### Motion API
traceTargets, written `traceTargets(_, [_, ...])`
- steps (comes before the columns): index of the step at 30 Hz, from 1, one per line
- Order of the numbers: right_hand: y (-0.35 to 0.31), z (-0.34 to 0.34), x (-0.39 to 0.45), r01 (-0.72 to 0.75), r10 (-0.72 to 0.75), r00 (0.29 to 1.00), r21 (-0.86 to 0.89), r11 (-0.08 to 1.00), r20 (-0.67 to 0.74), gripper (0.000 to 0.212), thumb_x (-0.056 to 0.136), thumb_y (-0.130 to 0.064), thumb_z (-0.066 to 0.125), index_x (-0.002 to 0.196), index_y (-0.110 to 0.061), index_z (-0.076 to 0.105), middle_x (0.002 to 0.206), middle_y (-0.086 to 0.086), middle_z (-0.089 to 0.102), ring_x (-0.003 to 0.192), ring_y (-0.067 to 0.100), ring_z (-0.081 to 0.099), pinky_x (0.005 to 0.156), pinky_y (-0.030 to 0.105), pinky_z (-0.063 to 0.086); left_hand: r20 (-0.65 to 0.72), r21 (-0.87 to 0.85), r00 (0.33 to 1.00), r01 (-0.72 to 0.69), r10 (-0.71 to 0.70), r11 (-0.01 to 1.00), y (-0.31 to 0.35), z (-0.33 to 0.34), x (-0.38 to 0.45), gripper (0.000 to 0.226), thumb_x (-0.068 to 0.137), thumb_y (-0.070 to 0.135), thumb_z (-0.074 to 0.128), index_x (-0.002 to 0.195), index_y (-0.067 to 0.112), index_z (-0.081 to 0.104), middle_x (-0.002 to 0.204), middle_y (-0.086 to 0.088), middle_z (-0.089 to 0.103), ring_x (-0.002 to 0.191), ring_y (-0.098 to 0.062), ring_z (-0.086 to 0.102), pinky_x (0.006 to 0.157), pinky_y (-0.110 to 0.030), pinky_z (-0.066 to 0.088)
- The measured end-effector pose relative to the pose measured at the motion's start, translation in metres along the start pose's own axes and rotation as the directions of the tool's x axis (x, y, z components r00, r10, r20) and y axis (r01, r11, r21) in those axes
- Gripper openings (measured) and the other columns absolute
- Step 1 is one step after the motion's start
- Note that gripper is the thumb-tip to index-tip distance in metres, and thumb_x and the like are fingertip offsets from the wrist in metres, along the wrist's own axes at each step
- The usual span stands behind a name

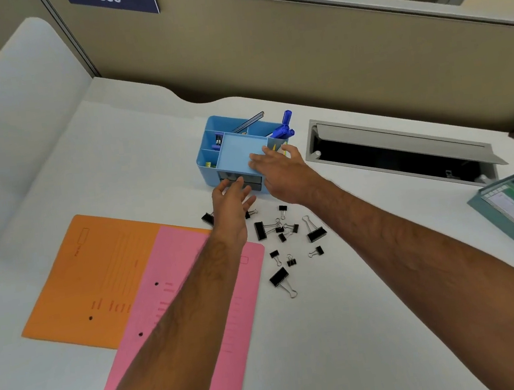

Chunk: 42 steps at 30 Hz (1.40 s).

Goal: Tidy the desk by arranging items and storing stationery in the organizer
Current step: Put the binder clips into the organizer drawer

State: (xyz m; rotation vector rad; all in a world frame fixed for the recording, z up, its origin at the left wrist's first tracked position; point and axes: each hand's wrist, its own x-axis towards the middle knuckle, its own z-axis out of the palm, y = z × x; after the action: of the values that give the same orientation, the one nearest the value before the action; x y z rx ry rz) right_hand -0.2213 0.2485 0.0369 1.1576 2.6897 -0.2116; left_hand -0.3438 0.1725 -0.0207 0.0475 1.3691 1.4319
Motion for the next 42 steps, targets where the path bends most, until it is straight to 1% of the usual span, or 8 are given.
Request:
traceTargets(5, [-0.001,-0.001,0.001,0.004,-0.003,1.000,-0.055,0.998,0.022,0.062,0.099,-0.013,0.049,0.157,-0.021,0.027,0.168,-0.001,0.021,0.156,0.023,0.014,0.121,0.053,0.008,-0.002,-0.107,0.999,0.046,-0.046,0.993,0.001,0.001,-0.001,0.042,0.100,0.015,0.064,0.141,0.009,0.051,0.118,-0.007,0.068,0.117,-0.026,0.068,0.090,-0.037,0.059])
traceTargets(14, [-0.001,-0.007,0.003,-0.003,0.008,0.996,-0.051,0.999,0.094,0.066,0.099,-0.012,0.051,0.159,-0.022,0.024,0.169,-0.001,0.017,0.156,0.025,0.012,0.121,0.054,0.010,-0.040,-0.025,0.998,0.045,-0.046,0.999,-0.002,-0.007,-0.002,0.043,0.097,0.025,0.070,0.136,0.013,0.056,0.126,-0.009,0.069,0.110,-0.021,0.070,0.079,-0.033,0.058])
traceTargets(20, [-0.001,-0.006,0.004,-0.007,0.010,0.995,-0.029,1.000,0.102,0.068,0.098,-0.013,0.054,0.159,-0.022,0.024,0.169,-0.001,0.017,0.156,0.025,0.012,0.121,0.054,0.012,-0.089,-0.014,0.994,0.055,-0.056,0.998,-0.008,-0.016,-0.009,0.049,0.096,0.035,0.072,0.134,0.010,0.056,0.123,-0.008,0.070,0.105,-0.019,0.073,0.068,-0.027,0.060])
traceTargets(25, [-0.001,-0.004,0.002,-0.009,0.010,0.996,-0.010,1.000,0.090,0.069,0.097,-0.011,0.054,0.158,-0.022,0.025,0.169,0.000,0.017,0.156,0.025,0.012,0.120,0.054,0.013,-0.117,-0.023,0.990,0.073,-0.075,0.997,-0.015,-0.025,-0.014,0.049,0.095,0.034,0.073,0.134,0.009,0.055,0.122,-0.007,0.071,0.102,-0.018,0.074,0.070,-0.027,0.061])
traceTargets(33, [-0.002,0.002,0.000,-0.013,0.011,0.997,0.039,0.999,0.075,0.069,0.098,-0.010,0.052,0.159,-0.021,0.023,0.170,0.001,0.012,0.157,0.026,0.007,0.120,0.052,0.013,-0.094,-0.030,0.994,0.054,-0.056,0.998,-0.017,-0.033,-0.013,0.050,0.095,0.031,0.075,0.135,0.007,0.057,0.123,-0.009,0.071,0.102,-0.020,0.075,0.071,-0.027,0.061])
traceTargets(38, [-0.001,0.012,-0.010,-0.017,0.016,1.000,0.141,0.990,0.012,0.071,0.098,-0.010,0.050,0.160,-0.021,0.018,0.171,0.001,0.000,0.157,0.030,-0.002,0.122,0.050,0.012,-0.116,0.007,0.993,0.033,-0.032,0.999,-0.012,-0.036,-0.014,0.047,0.096,0.022,0.073,0.135,0.004,0.052,0.116,-0.011,0.065,0.100,-0.022,0.074,0.072,-0.027,0.061])
traceTargets(40, [-0.001,0.015,-0.020,-0.025,0.049,0.994,0.240,0.970,-0.094,0.072,0.095,-0.010,0.052,0.159,-0.022,0.023,0.170,0.001,0.006,0.157,0.028,0.004,0.122,0.048,0.015,-0.135,0.036,0.991,-0.001,0.006,0.999,-0.009,-0.039,-0.018,0.043,0.098,0.018,0.070,0.134,0.005,0.049,0.113,-0.011,0.064,0.096,-0.022,0.073,0.070,-0.028,0.060])
traceTargets(42, [0.000,0.020,-0.033,-0.007,0.100,0.963,0.348,0.937,-0.250,0.066,0.091,-0.009,0.054,0.153,-0.022,0.037,0.165,0.001,0.026,0.151,0.026,0.023,0.118,0.045,0.023,-0.151,0.103,0.985,-0.062,0.078,0.993,-0.005,-0.045,-0.023,0.037,0.099,0.017,0.068,0.129,0.008,0.048,0.110,-0.009,0.063,0.093,-0.020,0.071,0.068,-0.029,0.057])
